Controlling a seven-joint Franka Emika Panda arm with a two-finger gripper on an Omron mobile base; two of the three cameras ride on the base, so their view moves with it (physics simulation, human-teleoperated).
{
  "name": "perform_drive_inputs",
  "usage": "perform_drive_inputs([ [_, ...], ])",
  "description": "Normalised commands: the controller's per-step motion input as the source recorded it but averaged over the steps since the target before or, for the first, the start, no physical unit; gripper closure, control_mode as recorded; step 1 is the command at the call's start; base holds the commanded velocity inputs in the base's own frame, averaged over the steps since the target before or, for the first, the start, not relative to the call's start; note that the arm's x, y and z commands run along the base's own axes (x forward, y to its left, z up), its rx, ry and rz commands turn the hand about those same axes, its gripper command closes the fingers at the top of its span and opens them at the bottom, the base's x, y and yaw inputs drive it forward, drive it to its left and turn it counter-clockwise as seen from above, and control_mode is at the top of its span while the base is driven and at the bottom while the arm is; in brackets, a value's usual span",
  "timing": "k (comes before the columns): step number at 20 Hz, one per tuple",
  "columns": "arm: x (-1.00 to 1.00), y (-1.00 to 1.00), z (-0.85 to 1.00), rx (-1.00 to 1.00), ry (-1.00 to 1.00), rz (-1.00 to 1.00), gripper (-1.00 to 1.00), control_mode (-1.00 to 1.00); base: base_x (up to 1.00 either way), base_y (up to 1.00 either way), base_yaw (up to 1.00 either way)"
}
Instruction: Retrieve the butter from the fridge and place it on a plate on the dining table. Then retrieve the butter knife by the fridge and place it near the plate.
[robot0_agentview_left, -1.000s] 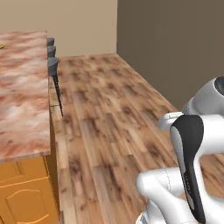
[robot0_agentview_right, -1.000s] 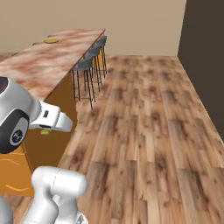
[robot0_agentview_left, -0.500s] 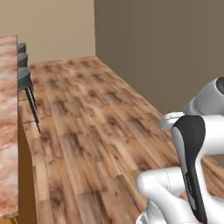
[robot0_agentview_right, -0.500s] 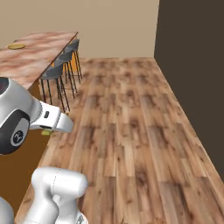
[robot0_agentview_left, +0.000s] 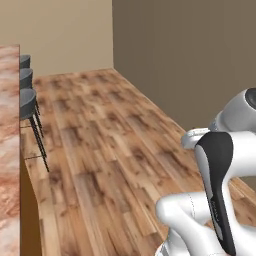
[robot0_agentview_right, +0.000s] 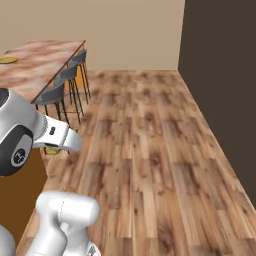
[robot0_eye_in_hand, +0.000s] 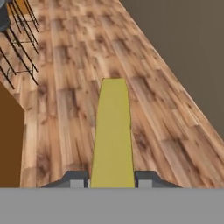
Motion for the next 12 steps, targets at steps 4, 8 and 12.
perform_drive_inputs([
  [4, 0.0, 0.0, 0.0, 0.0, 0.0, 0.0, 1.0, 1.0, 1.0, -0.03, 0.0],
  [8, 0.0, 0.0, 0.0, 0.0, 0.0, 0.0, 1.0, 1.0, 1.0, -0.06, 0.0],
  [12, 0.0, 0.0, 0.0, 0.0, 0.0, 0.0, 1.0, 1.0, 1.0, -0.12, 0.0],
])
